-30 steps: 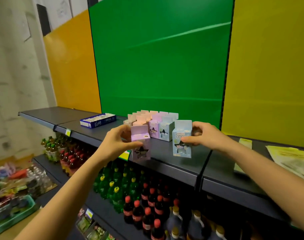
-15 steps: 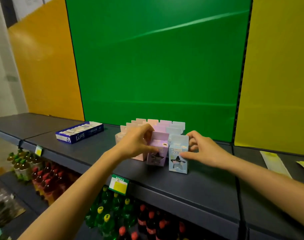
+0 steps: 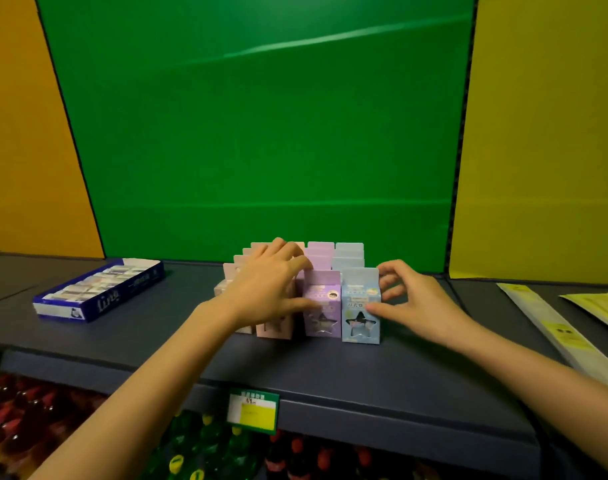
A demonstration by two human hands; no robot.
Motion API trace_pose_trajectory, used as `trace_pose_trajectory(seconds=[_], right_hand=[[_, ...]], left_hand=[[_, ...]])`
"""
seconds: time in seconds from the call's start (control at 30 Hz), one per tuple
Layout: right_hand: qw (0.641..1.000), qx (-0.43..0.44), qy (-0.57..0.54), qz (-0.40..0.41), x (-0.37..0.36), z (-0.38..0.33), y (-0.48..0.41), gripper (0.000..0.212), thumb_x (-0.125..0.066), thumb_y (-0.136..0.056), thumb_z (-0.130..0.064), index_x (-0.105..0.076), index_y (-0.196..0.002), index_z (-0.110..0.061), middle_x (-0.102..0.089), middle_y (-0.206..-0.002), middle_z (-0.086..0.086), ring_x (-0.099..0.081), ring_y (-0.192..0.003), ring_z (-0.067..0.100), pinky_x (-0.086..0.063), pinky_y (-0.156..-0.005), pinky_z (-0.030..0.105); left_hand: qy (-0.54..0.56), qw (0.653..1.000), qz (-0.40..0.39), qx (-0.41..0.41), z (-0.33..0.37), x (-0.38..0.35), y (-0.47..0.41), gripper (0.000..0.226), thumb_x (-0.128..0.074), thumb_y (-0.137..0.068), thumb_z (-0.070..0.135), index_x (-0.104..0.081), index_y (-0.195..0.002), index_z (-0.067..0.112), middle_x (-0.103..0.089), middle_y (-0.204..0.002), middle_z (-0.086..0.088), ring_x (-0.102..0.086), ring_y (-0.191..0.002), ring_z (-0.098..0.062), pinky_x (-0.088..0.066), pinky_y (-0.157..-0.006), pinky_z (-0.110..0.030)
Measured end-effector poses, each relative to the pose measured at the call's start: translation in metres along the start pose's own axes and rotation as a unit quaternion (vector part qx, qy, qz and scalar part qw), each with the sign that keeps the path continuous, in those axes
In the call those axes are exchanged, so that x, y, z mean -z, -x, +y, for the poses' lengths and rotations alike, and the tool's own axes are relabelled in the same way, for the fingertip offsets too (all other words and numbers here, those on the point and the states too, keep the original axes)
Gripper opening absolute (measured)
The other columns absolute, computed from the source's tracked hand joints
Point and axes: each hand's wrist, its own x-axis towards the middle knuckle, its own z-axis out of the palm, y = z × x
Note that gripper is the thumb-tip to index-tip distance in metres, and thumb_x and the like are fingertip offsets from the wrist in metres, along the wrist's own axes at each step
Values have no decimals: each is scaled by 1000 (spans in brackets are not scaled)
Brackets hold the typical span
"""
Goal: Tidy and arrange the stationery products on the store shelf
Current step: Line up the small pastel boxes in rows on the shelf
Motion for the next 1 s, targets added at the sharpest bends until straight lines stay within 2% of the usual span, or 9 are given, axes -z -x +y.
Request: trace_pose_trajectory(seconds=[0.13, 0.3, 0.53, 0.6, 0.67, 0.77, 0.87, 0.93, 1.0], right_hand=[[999, -25, -1, 35, -8, -8, 5, 44, -74, -75, -22, -44, -107, -27, -55, -93, -15, -59, -84, 3, -49, -65, 15], [997, -44, -15, 58, -15, -14, 8, 42, -73, -76, -19, -45, -107, -27, -53, -93, -18, -57, -83, -2, -48, -65, 13], [992, -54, -45, 103, -27, -14, 10, 40, -74, -75, -14, -49, -104, -27, -56, -93, -19, -59, -84, -1, -52, -71, 17], [992, -53, -48, 106, -30, -15, 9, 40, -74, -75, -14, -49, -105, -27, -56, -93, -19, -60, -84, -2, -51, -69, 14], [992, -52, -46, 110, -33, -15, 8, 39, -73, -76, -15, -49, -105, -26, -57, -94, -18, -60, -84, -3, -49, -64, 10], [990, -52, -47, 119, -37, -15, 6, 39, -73, -76, -16, -50, -106, -25, -59, -98, -12, -59, -84, -5, -48, -62, 8], [990, -55, -42, 125, -41, -15, 6, 39, -72, -77, -17, -51, -110, -22, -59, -107, -6, -58, -85, -3, -48, -61, 10], [989, -56, -40, 131, -44, -16, 6, 41, -71, -78, -17, -51, -113, -19, -58, -113, -1, -59, -87, 2, -48, -63, 13], [989, -53, -33, 137, -45, -15, 7, 44, -72, -77, -18, -50, -116, -19, -56, -121, 2, -57, -95, 9, -47, -72, 16]], left_hand=[[35, 998, -27, -38, -11, -1, -9, 56, -54, -79, 60, -55, -115, 16, -49, -125, 0, -38, -113, -18, -19, -81, -27], [13, 994, -76, -72, -20, 1, -21, 57, -51, -81, 59, -52, -119, 16, -47, -127, -1, -36, -118, -18, -22, -92, -29], [62, 988, -109, -90, -18, 4, -23, 54, -55, -84, 49, -45, -130, 21, -56, -121, -3, -40, -111, -19, -15, -79, -26], [56, 987, -123, -87, -21, 4, -24, 54, -55, -84, 49, -47, -129, 21, -58, -117, -4, -40, -110, -20, -14, -77, -28], [41, 987, -130, -83, -23, 3, -25, 54, -53, -85, 50, -48, -129, 20, -58, -117, -5, -40, -110, -21, -15, -80, -30], [6, 988, -130, -83, -25, 2, -24, 60, -49, -87, 52, -39, -138, 21, -51, -126, -4, -38, -117, -21, -18, -93, -32], [54, 995, -54, -57, -32, 3, -13, 68, -42, -84, 63, -37, -140, 23, -44, -136, 0, -33, -127, -16, -18, -102, -32], [115, 992, 60, -13, -40, 4, 0, 75, -29, -78, 69, -42, -136, 22, -46, -137, 1, -35, -128, -15, -21, -100, -30], [196, 966, 160, 55, -50, 0, 15, 77, -30, -76, 66, -45, -134, 18, -48, -136, -1, -38, -127, -16, -24, -99, -28]])
